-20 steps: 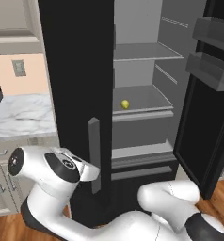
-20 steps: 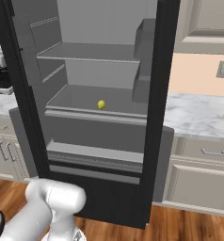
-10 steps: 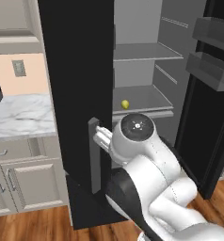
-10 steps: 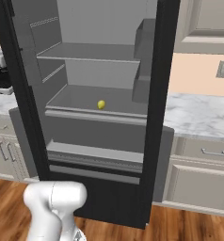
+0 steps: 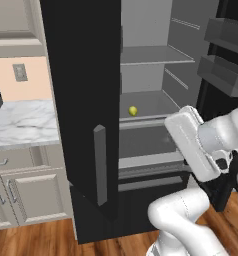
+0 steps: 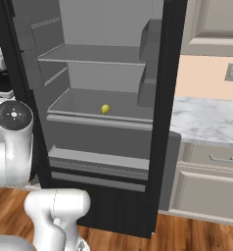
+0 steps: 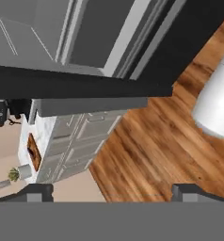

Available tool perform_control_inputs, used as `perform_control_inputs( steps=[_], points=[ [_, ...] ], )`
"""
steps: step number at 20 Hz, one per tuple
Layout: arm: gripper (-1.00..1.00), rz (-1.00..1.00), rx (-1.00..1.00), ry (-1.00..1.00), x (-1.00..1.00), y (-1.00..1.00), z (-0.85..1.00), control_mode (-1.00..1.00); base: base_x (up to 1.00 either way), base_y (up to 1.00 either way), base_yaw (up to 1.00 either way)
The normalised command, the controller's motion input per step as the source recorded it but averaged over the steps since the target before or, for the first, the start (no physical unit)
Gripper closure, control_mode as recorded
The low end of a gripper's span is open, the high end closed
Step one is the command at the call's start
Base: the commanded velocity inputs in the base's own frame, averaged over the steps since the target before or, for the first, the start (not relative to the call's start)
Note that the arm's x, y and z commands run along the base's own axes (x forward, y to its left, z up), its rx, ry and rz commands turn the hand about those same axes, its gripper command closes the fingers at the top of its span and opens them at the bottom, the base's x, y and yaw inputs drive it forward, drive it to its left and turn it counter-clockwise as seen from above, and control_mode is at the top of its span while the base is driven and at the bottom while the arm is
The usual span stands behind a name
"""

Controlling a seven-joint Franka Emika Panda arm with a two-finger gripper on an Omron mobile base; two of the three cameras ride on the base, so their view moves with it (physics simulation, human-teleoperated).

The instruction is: Retrieve a lemon from the fridge and place it on the cutting board with the fish.

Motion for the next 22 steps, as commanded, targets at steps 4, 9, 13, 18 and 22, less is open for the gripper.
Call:
perform_control_inputs(
  steps=[4, 9, 13, 18, 22],
  points=[
    [-1.0, 0.08, 0.57, 0.0, 0.15, -0.86, 0.0, -1.0, 0.0, 0.0, 0.0],
    [-1.0, 0.0, 0.3, 0.0, 0.35, -0.48, -0.19, -1.0, 0.0, 0.0, 0.0],
    [-1.0, 0.0, 0.1, 0.0, 0.91, -0.01, -0.44, -1.0, 0.0, 0.0, 0.0],
    [-1.0, 0.0, 0.02, 0.0, 0.8, 0.0, -0.33, -1.0, 0.0, 0.0, 0.0],
    [-1.0, 0.02, 0.0, 0.04, 0.74, 0.25, -0.28, -1.0, 0.0, 0.0, 0.0]
  ],
)
